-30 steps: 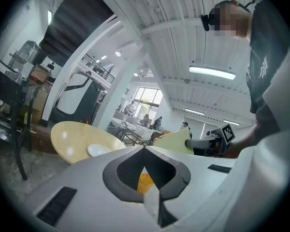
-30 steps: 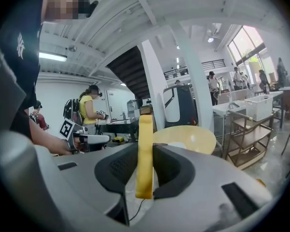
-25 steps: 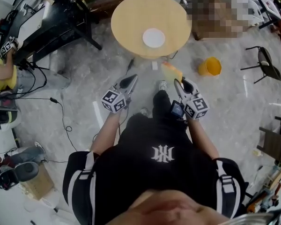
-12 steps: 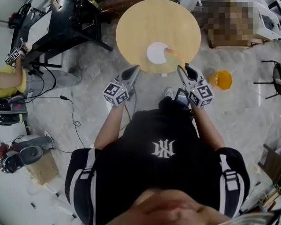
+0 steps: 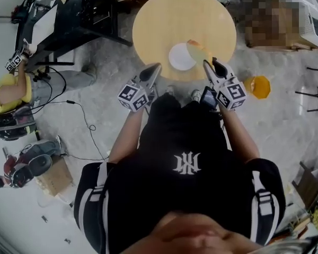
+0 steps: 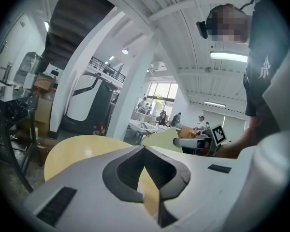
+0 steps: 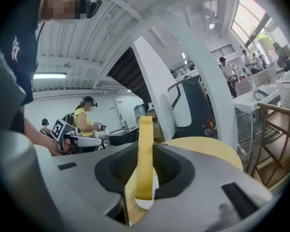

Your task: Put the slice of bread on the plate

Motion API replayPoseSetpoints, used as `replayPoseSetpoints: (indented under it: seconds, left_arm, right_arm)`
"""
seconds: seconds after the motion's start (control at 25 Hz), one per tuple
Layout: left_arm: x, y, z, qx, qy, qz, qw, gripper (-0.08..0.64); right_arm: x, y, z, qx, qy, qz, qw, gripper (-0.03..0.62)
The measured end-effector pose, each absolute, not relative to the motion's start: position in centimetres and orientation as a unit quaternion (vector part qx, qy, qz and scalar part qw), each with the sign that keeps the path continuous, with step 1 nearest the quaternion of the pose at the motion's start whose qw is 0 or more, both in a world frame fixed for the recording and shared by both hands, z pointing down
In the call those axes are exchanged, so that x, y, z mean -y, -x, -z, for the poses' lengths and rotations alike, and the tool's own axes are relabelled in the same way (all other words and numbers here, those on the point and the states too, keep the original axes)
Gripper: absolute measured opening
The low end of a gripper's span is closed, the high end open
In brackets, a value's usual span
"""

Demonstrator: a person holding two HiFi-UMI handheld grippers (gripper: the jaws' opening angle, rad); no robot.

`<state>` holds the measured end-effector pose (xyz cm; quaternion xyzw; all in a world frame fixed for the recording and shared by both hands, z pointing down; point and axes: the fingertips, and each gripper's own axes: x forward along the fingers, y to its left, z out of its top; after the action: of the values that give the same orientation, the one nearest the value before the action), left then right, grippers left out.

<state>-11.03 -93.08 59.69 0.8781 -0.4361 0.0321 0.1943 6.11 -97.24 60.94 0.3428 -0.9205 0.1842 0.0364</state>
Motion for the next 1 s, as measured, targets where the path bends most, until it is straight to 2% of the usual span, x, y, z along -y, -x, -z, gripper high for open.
replayPoseSetpoints:
  seconds: [0.32,0.56,1.0]
  left_arm:
    - [96.3,10.4,-61.2,0.386,-0.898,-0.020,0.209,0.009]
    - [96.0,9.5,-63.6,0.358,-0.903,-0.032,0.236,0.009]
    - [93.9,10.9,-65.4,0.361,-0.893,-0.044,0.266,0.009]
  right_arm:
    - [98.0,-6.4,-60.3,0.897,-0.393,-0.197,0.038,0.094]
    - [97.5,-5.9,-62.1,0.903,-0.363,-0.224,0.047,0.078]
    - [99.7,-3.5,-65.3,0.875,-0.359,-0.326,-0.011,0.078]
